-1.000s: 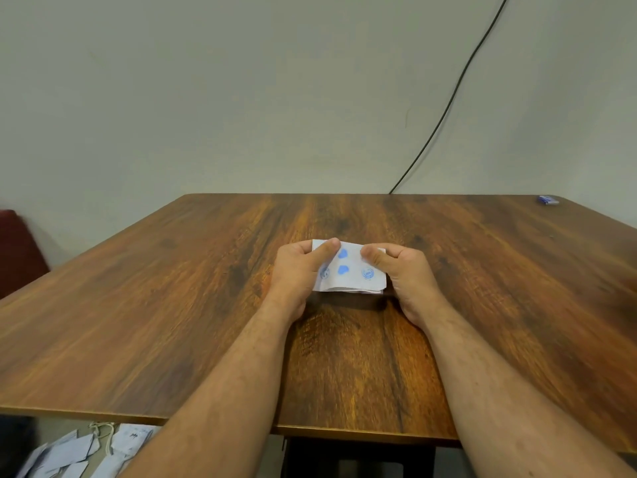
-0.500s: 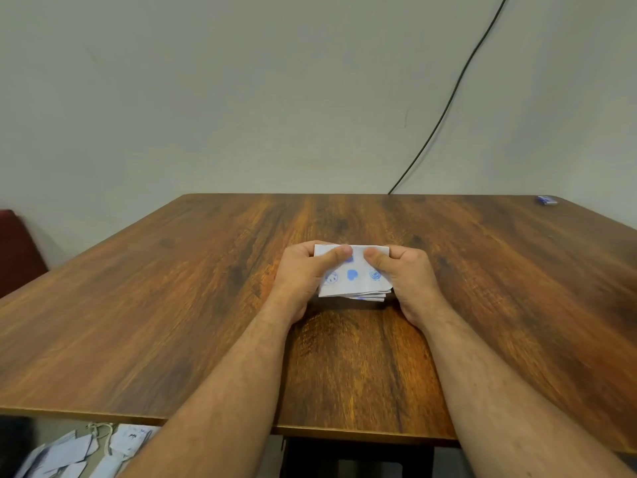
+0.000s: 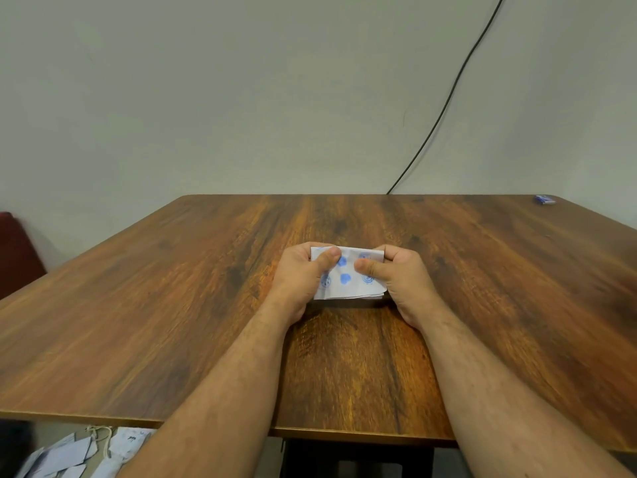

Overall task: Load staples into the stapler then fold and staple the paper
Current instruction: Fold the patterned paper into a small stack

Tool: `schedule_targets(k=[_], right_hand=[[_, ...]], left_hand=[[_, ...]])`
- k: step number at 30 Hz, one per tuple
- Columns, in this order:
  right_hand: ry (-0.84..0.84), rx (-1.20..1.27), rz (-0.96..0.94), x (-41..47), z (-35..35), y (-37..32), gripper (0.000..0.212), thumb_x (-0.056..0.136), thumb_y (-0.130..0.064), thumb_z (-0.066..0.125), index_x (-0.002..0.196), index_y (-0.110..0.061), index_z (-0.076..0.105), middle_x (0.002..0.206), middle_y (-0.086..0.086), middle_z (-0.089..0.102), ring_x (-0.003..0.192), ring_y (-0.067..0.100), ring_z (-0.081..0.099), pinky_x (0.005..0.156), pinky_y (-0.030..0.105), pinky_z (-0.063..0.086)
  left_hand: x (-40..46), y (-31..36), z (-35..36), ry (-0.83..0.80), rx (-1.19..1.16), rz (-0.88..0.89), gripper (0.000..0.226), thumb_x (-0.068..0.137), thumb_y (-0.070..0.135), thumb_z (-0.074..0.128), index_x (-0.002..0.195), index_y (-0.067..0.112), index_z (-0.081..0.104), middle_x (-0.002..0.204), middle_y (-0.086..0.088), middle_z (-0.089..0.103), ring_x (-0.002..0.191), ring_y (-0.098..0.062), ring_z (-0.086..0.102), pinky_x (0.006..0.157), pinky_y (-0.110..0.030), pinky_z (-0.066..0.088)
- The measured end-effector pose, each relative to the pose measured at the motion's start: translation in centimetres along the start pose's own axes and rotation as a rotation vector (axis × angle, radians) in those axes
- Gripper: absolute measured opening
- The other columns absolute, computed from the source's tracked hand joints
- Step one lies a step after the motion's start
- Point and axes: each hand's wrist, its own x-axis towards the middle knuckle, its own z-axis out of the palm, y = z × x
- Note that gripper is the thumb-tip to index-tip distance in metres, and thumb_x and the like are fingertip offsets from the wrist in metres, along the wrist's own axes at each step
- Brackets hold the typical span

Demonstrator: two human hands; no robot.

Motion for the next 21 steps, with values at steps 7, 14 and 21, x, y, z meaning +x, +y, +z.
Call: schedule_targets(k=[7,14,21], right_hand=[[0.035,-0.023,-0.038,-0.23,-0.09,-0.22,0.015,0.084,-0.019,0.080,0.093,-0.011,0.071,0.091,0.009,0.079,0.084,0.026,0.077,0.070,0.038,0.061],[0.071,0.013,-0.091,-0.47,0.32,-0.42,0.008,0.086,-0.024,0.078,0.086,-0.017,0.079,0.088,0.004,0.078,0.082,0.024,0.075,0.072,0.041,0.060],[0.081,0.003,-0.032,-0.51,0.24,-0.48,0.007,0.086,-0.017,0.078,0.086,-0.010,0.079,0.086,0.009,0.079,0.083,0.027,0.077,0.073,0.042,0.060]], left_hand=[[-0.21,0.25,-0.16,-0.065,-0.007,-0.004,0.029,0.080,0.010,0.079,0.107,0.008,0.068,0.101,-0.014,0.078,0.093,-0.029,0.076,0.083,-0.046,0.060],[0.02,0.21,-0.16,-0.030,0.071,0.002,0.025,0.081,0.007,0.079,0.104,0.010,0.070,0.097,-0.010,0.078,0.088,-0.024,0.077,0.076,-0.040,0.062],[-0.08,-0.02,0.16,-0.001,0.099,-0.006,0.011,0.092,0.010,0.068,0.103,0.009,0.071,0.096,-0.013,0.079,0.087,-0.025,0.077,0.074,-0.039,0.062]])
